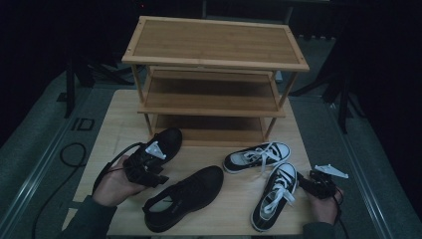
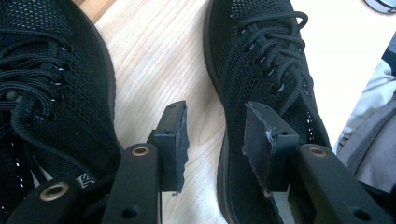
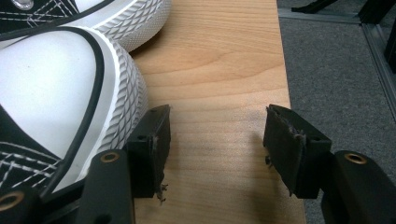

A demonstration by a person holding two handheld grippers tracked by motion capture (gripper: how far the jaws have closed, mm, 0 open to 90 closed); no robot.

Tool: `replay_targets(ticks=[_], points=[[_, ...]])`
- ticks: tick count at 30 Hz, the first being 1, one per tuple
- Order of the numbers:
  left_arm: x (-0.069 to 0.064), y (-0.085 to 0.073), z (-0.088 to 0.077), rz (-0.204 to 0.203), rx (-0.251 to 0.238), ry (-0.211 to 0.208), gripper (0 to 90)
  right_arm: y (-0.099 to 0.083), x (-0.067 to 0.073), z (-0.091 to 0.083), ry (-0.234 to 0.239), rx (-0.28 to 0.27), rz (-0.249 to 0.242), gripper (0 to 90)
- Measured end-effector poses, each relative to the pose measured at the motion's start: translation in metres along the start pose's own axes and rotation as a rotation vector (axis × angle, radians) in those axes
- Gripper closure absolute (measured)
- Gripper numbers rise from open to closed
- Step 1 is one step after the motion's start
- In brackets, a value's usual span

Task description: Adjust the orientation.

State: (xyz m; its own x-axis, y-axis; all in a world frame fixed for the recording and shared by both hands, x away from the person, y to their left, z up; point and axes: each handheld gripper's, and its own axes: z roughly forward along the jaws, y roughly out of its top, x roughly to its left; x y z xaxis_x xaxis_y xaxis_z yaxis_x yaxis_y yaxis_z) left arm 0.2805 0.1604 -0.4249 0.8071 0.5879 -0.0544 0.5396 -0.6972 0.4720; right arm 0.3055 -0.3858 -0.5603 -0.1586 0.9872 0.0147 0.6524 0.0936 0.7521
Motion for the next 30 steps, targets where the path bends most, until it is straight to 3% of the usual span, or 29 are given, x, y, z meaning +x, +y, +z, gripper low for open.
replay_targets(ticks=[30], points=[[-0.013, 0.000, 0.005, 0.042, 0.028, -0.052, 64.4, 0.000, 0.000, 0.000, 0.000, 0.001, 0.000, 41.0]])
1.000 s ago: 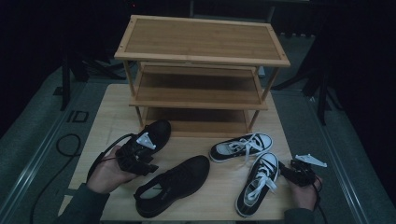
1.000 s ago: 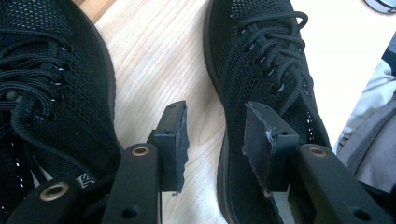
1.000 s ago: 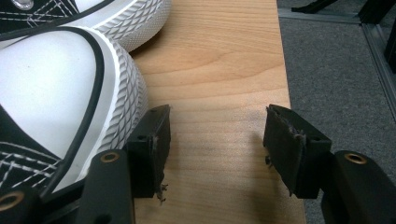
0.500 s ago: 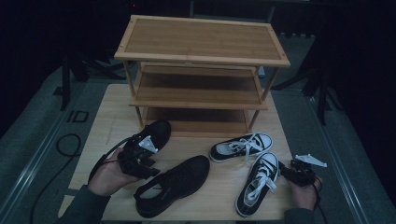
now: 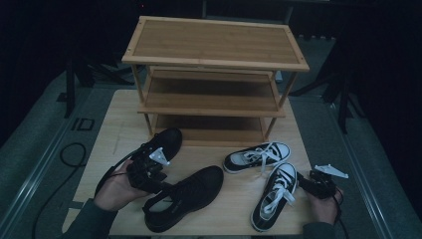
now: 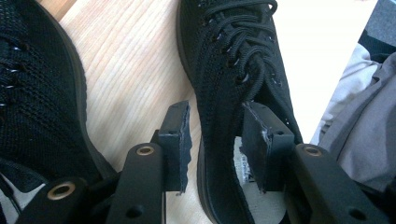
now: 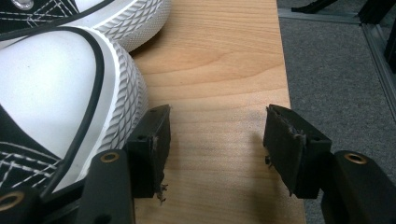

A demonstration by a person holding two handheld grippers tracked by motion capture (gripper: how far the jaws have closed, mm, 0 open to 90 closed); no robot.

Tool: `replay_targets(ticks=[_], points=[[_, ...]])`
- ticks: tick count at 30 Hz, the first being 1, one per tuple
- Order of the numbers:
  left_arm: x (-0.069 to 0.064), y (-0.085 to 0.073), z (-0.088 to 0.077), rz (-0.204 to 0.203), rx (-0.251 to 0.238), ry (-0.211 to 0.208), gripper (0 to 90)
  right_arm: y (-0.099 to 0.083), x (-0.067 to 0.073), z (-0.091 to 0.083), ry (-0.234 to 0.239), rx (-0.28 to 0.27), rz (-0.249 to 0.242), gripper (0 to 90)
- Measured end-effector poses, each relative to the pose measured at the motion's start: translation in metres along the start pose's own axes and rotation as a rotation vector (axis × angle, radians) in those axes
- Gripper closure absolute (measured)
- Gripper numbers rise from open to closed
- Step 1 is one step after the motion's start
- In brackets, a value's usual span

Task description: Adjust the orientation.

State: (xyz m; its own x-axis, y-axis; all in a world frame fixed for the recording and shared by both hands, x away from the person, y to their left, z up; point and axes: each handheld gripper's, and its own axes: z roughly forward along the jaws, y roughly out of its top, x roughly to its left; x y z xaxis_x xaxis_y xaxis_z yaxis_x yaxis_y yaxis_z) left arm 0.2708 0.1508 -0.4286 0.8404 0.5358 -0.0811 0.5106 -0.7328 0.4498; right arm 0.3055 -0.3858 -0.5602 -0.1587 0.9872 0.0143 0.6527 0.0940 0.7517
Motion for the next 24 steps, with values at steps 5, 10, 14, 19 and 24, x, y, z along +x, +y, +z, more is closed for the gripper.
replay_targets(ticks=[5, 10, 14, 19, 24], points=[[0.000, 0.000, 0.003, 0.005, 0.007, -0.015, 69.5, 0.000, 0.000, 0.000, 0.000, 0.000, 0.000, 41.0], [-0.003, 0.000, 0.004, 0.017, 0.007, -0.018, 68.5, 0.000, 0.000, 0.000, 0.000, 0.000, 0.000, 41.0], [-0.004, 0.000, 0.004, 0.017, 0.009, -0.018, 68.0, 0.000, 0.000, 0.000, 0.000, 0.000, 0.000, 41.0], [-0.005, 0.001, 0.004, 0.029, 0.018, -0.021, 67.9, 0.000, 0.000, 0.000, 0.000, 0.000, 0.000, 41.0], [-0.005, 0.001, 0.012, 0.030, 0.042, -0.017, 68.1, 0.000, 0.000, 0.000, 0.000, 0.000, 0.000, 40.9]])
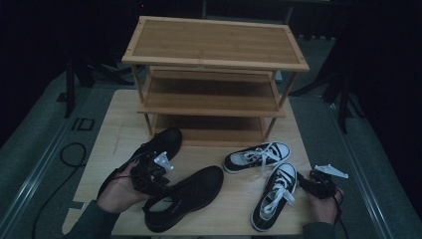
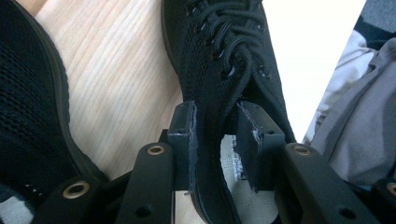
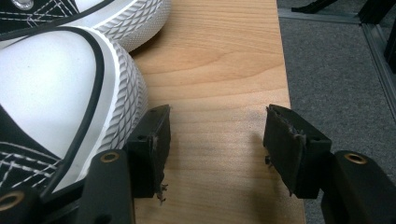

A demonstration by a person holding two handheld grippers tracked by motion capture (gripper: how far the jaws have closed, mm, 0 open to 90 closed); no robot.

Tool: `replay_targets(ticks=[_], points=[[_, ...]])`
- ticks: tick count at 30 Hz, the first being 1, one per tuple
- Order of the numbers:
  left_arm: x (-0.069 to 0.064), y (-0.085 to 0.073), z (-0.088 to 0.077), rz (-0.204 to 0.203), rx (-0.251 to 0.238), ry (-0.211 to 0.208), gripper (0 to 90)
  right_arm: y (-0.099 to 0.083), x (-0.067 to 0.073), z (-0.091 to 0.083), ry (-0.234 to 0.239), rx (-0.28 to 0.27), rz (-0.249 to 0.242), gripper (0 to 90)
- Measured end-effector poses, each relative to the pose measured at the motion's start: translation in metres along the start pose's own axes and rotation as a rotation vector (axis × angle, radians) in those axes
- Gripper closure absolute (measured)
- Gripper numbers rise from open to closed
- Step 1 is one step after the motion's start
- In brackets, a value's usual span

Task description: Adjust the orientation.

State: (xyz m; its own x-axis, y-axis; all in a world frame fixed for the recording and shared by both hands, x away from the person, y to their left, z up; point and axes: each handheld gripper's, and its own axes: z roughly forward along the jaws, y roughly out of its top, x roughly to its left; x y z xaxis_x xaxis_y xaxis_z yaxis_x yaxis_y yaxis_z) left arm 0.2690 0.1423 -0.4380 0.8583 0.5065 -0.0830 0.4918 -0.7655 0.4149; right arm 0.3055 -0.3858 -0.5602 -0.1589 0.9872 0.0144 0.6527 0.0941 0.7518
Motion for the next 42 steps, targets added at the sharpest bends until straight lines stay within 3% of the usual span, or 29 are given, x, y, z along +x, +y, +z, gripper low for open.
replay_targets(ticks=[7, 10, 14, 17, 21, 22, 25, 31, 32, 42], points=[[0.000, 0.006, 0.013, -0.010, 0.012, -0.004, 68.7, 0.000, 0.000, 0.000, 0.000, 0.000, 0.000, 40.9], [0.001, 0.011, 0.020, 0.006, 0.036, 0.003, 68.7, 0.000, 0.000, 0.000, 0.000, 0.000, 0.000, 40.9], [0.003, 0.013, 0.025, -0.015, 0.018, 0.002, 71.3, 0.000, 0.000, 0.000, 0.001, 0.000, -0.001, 40.9], [0.001, 0.014, 0.026, -0.003, 0.020, 0.008, 72.6, 0.000, 0.000, 0.000, 0.001, 0.000, -0.001, 40.9], [0.001, 0.013, 0.026, -0.002, 0.007, 0.020, 78.5, 0.000, 0.000, 0.000, 0.001, 0.000, -0.001, 40.9], [0.000, 0.012, 0.025, -0.007, 0.002, 0.028, 86.2, 0.000, 0.000, 0.000, 0.001, 0.000, -0.001, 40.9], [0.000, 0.011, 0.025, -0.012, -0.005, 0.031, 87.1, 0.000, 0.000, 0.000, 0.001, 0.000, -0.001, 40.9], [0.007, 0.010, 0.023, -0.051, -0.020, 0.049, 87.2, 0.000, 0.000, 0.000, 0.002, 0.000, -0.001, 40.8], [0.012, 0.009, 0.022, -0.075, -0.034, 0.054, 87.2, 0.000, 0.000, 0.000, 0.002, 0.000, -0.001, 40.8], [0.032, 0.001, 0.017, -0.147, -0.069, 0.105, 87.3, 0.000, 0.000, 0.000, 0.001, 0.000, -0.002, 40.9]])
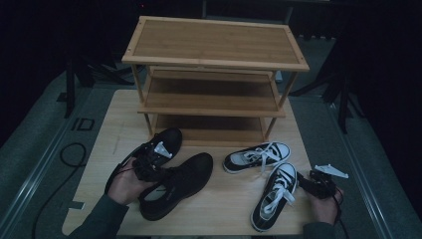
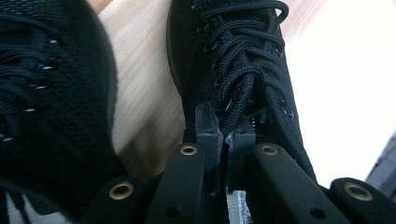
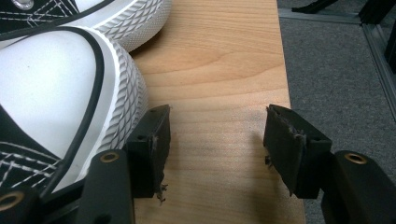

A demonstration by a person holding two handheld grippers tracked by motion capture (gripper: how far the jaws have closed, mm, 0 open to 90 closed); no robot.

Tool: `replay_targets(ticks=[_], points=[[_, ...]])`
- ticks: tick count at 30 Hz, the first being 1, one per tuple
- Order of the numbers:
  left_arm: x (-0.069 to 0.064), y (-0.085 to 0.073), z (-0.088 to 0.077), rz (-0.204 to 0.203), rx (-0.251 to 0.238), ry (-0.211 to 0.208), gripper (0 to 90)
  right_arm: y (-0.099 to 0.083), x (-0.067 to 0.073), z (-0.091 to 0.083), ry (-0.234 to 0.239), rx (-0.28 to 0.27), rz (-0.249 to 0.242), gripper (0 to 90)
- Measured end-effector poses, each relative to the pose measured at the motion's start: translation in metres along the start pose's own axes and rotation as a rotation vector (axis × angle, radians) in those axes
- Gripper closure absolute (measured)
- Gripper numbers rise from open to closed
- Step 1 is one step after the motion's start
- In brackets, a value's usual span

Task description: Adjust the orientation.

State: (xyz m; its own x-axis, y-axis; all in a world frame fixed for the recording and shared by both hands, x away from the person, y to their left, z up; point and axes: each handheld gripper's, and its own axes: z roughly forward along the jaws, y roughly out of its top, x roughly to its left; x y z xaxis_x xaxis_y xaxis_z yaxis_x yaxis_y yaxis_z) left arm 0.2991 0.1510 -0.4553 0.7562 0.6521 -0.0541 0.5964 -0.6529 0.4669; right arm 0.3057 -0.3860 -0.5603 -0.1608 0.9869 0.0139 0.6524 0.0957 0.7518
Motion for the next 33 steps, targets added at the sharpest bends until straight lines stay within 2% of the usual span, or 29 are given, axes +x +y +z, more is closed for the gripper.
replay_targets(ticks=[7, 11, 17, 22, 27, 30, 31, 33], points=[[0.008, -0.002, -0.002, -0.039, -0.019, 0.038, 87.3, 0.000, 0.000, 0.000, 0.000, 0.000, 0.001, 40.9], [0.016, -0.007, -0.005, -0.088, -0.042, 0.071, 87.3, 0.000, 0.000, 0.000, 0.000, 0.000, 0.001, 40.9], [0.022, -0.013, -0.005, -0.119, -0.051, 0.078, 87.3, 0.000, 0.000, 0.000, 0.000, 0.000, 0.001, 40.8], [0.023, -0.012, -0.003, -0.133, -0.057, 0.095, 87.3, 0.000, 0.000, 0.000, 0.000, 0.000, 0.000, 40.9], [0.025, -0.014, -0.002, -0.142, -0.060, 0.088, 87.1, 0.000, 0.000, 0.000, 0.000, 0.000, 0.000, 40.8], [0.024, -0.013, -0.002, -0.135, -0.055, 0.093, 86.7, 0.000, 0.000, 0.000, 0.000, 0.000, 0.000, 40.8], [0.022, -0.012, -0.002, -0.126, -0.048, 0.107, 86.7, 0.000, 0.000, 0.000, 0.000, 0.000, 0.000, 40.9], [0.021, -0.012, -0.003, -0.116, -0.045, 0.108, 83.5, 0.000, 0.000, 0.000, 0.000, 0.000, 0.000, 40.9]])
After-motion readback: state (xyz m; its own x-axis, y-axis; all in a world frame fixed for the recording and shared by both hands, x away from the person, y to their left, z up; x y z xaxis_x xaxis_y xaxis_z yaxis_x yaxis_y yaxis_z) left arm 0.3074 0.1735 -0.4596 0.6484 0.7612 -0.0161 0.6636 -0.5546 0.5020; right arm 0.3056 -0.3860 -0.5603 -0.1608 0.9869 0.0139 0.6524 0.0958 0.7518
